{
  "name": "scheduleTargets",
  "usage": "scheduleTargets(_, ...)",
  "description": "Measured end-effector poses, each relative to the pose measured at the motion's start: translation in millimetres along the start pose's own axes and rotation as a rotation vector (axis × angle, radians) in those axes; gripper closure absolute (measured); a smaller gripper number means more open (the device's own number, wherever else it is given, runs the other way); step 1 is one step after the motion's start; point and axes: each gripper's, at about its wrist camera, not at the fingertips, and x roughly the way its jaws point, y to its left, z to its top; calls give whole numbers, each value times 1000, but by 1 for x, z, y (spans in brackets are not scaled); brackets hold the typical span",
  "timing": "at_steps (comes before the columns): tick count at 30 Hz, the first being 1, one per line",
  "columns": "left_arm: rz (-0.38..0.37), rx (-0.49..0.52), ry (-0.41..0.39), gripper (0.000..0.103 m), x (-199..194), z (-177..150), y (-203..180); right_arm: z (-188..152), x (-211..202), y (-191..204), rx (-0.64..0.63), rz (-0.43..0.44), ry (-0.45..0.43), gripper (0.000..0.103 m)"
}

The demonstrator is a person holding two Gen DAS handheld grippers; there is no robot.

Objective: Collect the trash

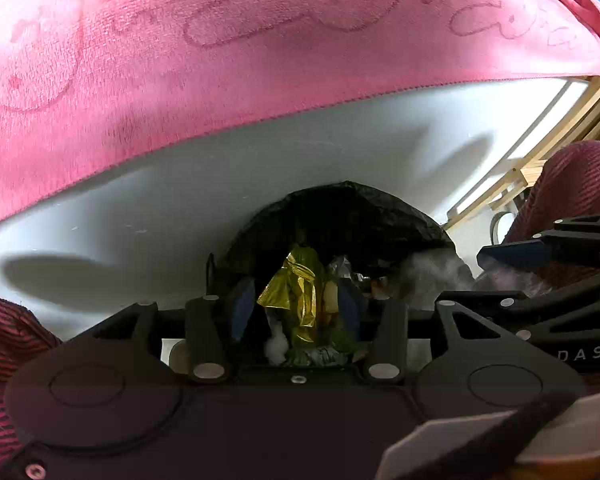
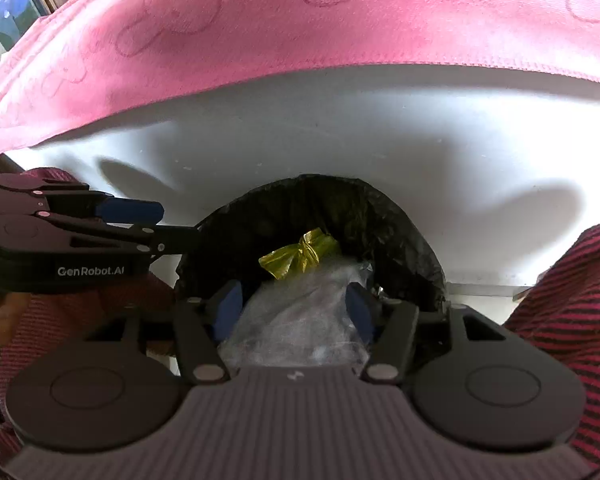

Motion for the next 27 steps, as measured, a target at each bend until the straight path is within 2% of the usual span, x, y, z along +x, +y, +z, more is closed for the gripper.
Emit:
scheduleTargets(10, 11, 2, -5, 48, 0, 0, -3, 0, 0, -4, 6, -1, -10, 28)
scheduleTargets(23, 21, -15, 19, 30, 2, 1, -5, -1, -3, -2, -14, -19, -29, 16)
scheduleTargets(27, 19, -27, 26, 29, 4, 2, -4, -1, -2, -2, -20, -25, -33, 14)
